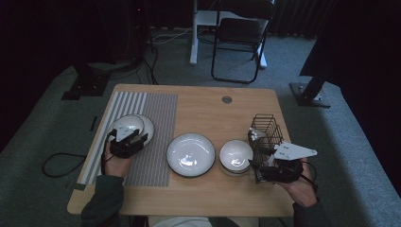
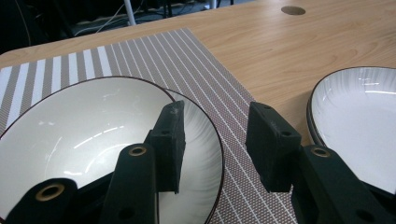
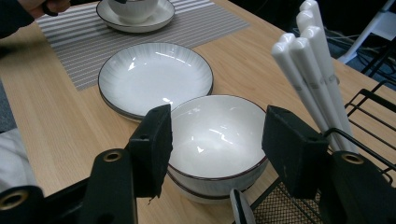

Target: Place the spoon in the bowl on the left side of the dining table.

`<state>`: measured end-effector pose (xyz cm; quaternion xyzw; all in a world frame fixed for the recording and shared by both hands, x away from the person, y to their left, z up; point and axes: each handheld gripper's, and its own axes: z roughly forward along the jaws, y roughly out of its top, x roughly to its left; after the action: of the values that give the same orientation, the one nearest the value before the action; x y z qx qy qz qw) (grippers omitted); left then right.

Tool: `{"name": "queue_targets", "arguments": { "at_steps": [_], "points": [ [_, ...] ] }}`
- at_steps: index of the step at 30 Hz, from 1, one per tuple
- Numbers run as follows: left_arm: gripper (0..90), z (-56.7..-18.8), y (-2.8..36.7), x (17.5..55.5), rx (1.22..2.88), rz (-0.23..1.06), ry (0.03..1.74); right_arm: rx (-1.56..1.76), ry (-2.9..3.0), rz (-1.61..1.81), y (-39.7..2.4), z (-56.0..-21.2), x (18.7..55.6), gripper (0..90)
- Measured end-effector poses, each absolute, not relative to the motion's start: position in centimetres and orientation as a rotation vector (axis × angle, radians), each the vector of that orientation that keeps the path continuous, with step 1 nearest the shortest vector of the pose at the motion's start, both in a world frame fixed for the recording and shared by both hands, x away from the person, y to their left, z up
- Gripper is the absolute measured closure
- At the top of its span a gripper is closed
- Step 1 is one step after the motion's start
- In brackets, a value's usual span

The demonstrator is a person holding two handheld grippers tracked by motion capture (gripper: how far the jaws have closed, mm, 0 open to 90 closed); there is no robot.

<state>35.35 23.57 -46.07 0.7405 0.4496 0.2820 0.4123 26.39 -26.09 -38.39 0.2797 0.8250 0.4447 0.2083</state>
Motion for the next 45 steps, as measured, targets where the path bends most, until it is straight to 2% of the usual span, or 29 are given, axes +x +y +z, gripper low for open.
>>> {"name": "queue_targets", "arguments": {
  "at_steps": [16, 24, 35, 45],
  "points": [
    [58.1, -46.2, 23.5, 35.4, 1.868, 0.706, 1.128, 0.816, 2.276, 1.247, -28.1, -39.6, 25.9, 43.9],
    [58.0, -46.2, 23.4, 35.4, 1.871, 0.706, 1.127, 0.822, 2.284, 1.235, -28.6, -40.5, 26.1, 56.6],
    [58.0, -46.2, 23.4, 35.4, 1.87, 0.705, 1.126, 0.865, 2.21, 1.236, -29.6, -40.3, 25.9, 78.6],
    [58.0, -46.3, 23.3, 35.4, 1.876, 0.704, 1.126, 0.894, 2.216, 1.18, -29.9, -40.7, 26.4, 81.1]
  ]
}}
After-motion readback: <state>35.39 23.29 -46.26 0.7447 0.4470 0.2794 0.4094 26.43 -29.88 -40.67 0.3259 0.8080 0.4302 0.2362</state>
